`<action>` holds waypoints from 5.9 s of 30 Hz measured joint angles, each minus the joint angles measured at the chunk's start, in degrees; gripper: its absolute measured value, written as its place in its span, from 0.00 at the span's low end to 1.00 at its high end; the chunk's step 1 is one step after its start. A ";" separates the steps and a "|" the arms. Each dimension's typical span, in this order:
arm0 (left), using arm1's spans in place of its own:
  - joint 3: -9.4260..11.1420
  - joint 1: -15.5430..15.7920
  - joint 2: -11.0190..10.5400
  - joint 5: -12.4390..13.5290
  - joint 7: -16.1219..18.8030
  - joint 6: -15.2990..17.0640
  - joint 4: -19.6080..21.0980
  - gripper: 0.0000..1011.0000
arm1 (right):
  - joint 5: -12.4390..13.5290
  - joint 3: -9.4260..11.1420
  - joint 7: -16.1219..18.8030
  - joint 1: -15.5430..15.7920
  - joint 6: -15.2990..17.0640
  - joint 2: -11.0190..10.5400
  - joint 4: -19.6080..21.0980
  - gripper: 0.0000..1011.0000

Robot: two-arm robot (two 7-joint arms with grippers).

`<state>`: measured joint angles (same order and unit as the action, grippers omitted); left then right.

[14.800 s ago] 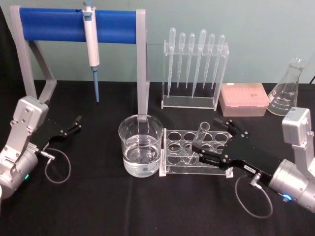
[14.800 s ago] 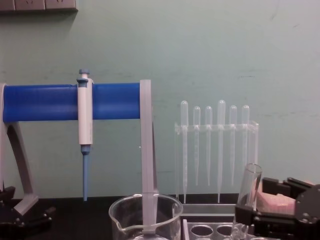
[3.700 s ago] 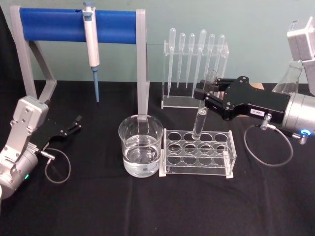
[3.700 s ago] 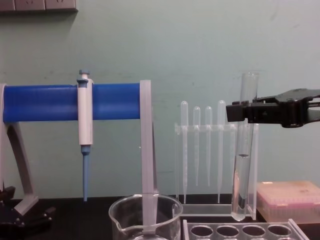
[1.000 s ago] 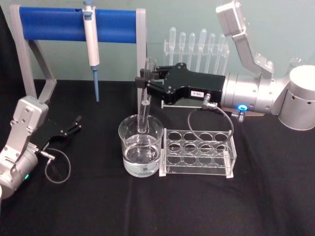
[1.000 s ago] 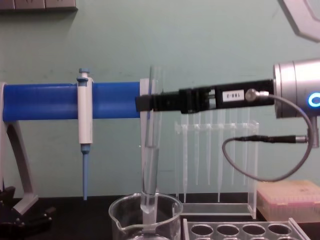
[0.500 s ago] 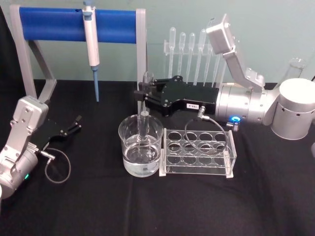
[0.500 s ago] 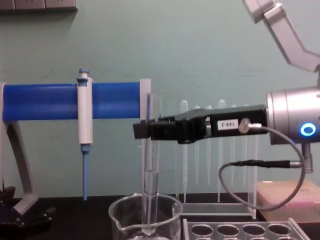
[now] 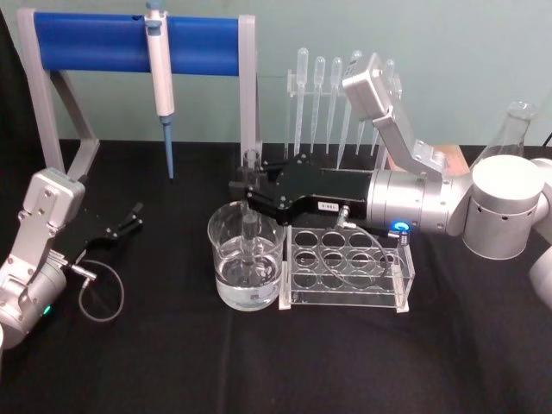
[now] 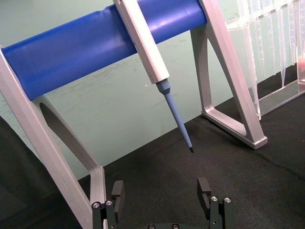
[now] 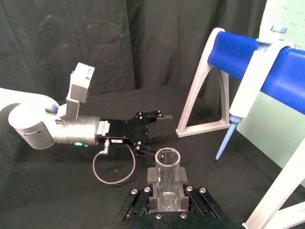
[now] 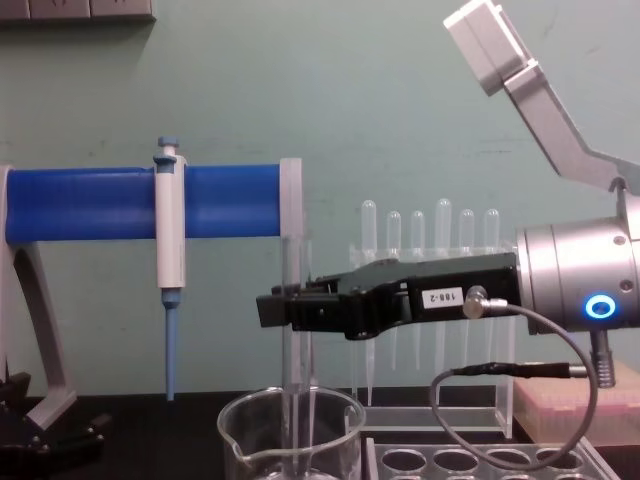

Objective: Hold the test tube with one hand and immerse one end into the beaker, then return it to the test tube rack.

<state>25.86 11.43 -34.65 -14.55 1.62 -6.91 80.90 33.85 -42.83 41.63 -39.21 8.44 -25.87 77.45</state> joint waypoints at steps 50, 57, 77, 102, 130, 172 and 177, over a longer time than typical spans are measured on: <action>0.00 0.00 0.00 0.00 0.00 0.00 0.00 0.99 | -5.03 1.32 0.72 3.93 -3.53 1.62 -2.24 0.24; 0.00 0.00 0.00 0.00 0.00 0.00 0.00 0.99 | -4.99 1.27 0.70 3.88 -3.49 1.59 -2.20 0.24; 0.00 0.00 0.00 0.00 0.00 0.00 0.00 0.99 | -4.98 1.22 0.68 3.81 -3.40 1.54 -2.14 0.24; 0.00 0.00 0.00 0.00 0.00 0.00 0.00 0.99 | -4.98 1.22 0.61 3.81 -3.41 1.54 -2.15 0.24; 0.00 0.00 0.00 0.00 0.00 0.00 0.00 0.99 | -4.98 1.22 0.62 3.81 -3.41 1.54 -2.15 0.24; 0.00 0.00 0.00 0.00 0.00 0.00 0.00 0.99 | -4.98 1.22 0.61 3.81 -3.41 1.54 -2.15 0.24; 0.00 0.00 0.00 0.00 0.00 0.00 0.00 0.99 | -4.98 1.22 0.61 3.81 -3.41 1.54 -2.15 0.24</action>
<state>25.86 11.43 -34.64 -14.55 1.62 -6.91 80.90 28.87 -41.62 42.24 -35.40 5.04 -24.34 75.30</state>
